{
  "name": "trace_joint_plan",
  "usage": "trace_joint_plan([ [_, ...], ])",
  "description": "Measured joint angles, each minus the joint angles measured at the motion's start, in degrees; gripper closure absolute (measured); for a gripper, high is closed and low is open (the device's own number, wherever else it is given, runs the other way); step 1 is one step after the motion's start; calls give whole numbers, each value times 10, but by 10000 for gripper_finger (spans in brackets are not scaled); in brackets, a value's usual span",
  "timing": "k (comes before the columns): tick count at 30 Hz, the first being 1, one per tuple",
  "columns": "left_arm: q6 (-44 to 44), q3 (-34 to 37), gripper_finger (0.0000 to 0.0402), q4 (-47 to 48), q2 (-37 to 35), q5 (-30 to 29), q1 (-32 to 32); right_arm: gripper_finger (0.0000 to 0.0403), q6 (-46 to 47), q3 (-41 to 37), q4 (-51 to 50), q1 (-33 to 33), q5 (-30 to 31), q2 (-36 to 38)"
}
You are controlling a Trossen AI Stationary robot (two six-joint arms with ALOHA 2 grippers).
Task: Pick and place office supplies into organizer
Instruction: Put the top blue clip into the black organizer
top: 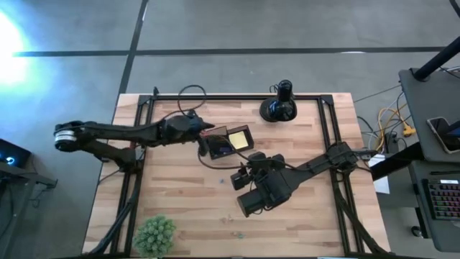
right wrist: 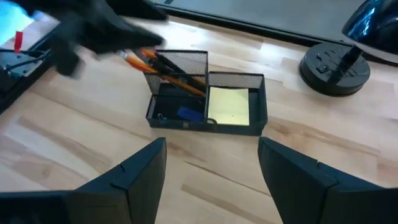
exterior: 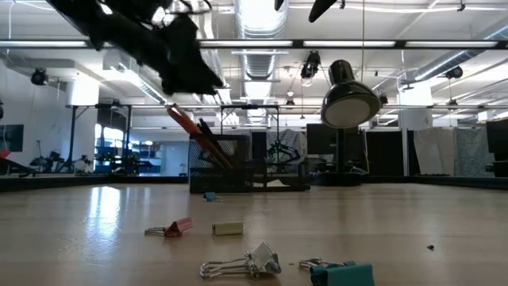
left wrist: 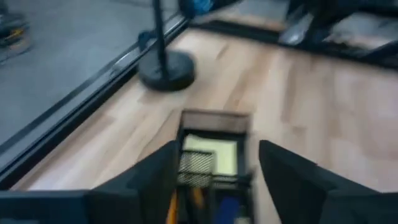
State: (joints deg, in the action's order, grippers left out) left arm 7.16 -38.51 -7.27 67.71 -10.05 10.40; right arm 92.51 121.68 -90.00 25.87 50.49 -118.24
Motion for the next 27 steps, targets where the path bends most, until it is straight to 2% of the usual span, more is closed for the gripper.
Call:
trace_joint_plan([
  [3, 0, -2, 160, 7, -63, 69, -11, 161, -25, -7, 4, 1, -40, 0],
  [5, 0, -2, 150, 15, -112, 136, -21, 161, -72, -29, 25, 0, -105, 1],
  [7, 10, 1, 148, 63, -160, 171, -34, 166, -123, -68, 69, -8, -172, 2],
  [12, 89, 9, 160, 244, -272, 168, -59, 178, -274, -193, 338, -50, -282, -1],
  [15, 139, 22, 168, 275, -338, 170, -71, 179, -297, -245, 447, -72, -293, -7],
  [18, 175, 40, 173, 268, -383, 159, -78, 177, -321, -267, 484, -90, -301, -18],
  [21, 194, 64, 174, 243, -421, 145, -79, 177, -366, -276, 505, -109, -341, -33],
  [27, 208, 74, 174, 238, -511, 143, -78, 177, -464, -258, 536, -123, -374, -63],
])
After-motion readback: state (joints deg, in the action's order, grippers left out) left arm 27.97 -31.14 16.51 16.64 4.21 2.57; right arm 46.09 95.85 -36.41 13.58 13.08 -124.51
